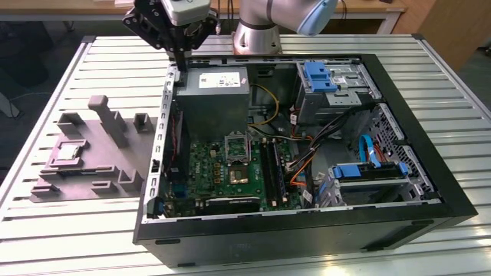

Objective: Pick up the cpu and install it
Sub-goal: 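Reach for the cpu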

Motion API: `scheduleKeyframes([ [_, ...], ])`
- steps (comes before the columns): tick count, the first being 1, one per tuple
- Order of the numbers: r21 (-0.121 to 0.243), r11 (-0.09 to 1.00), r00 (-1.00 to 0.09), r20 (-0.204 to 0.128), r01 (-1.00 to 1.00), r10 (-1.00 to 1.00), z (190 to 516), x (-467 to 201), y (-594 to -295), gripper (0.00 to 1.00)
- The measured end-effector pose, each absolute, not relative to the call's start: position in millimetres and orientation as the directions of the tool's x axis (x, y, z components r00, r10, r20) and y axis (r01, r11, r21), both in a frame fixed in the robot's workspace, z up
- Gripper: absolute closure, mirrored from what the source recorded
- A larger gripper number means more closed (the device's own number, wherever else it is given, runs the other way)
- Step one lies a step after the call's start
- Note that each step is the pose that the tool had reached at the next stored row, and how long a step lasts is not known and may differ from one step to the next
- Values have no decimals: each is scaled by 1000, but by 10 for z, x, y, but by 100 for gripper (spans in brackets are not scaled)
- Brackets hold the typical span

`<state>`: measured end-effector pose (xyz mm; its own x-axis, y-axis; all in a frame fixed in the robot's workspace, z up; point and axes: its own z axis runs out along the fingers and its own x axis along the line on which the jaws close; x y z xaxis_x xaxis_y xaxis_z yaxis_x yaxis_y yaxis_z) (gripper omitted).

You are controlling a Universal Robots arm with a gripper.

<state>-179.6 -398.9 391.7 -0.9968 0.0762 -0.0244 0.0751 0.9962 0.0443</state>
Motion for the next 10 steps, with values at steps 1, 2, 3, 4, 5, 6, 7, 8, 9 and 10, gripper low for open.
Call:
scheduleKeyframes([
  [1,44,996,-997,-24,75,76,3917,-1800,-3989,89],
  [2,44,996,-997,-24,75,76,3917,-1800,-3989,89],
  [3,44,996,-997,-24,75,76,3916,-1801,-3989,89],
  [4,44,996,-997,-24,75,76,3916,-1803,-3989,89],
  [5,44,996,-997,-24,75,76,3916,-1805,-3989,89],
  [6,44,996,-997,-24,75,76,3916,-1807,-3989,89],
  [7,44,996,-997,-24,75,76,3916,-1808,-3989,89],
  [8,44,996,-997,-24,75,76,3916,-1808,-3989,89],
  [9,44,996,-997,-24,75,76,3916,-1809,-3989,89],
  [10,44,996,-997,-24,75,76,3916,-1811,-3989,89],
])
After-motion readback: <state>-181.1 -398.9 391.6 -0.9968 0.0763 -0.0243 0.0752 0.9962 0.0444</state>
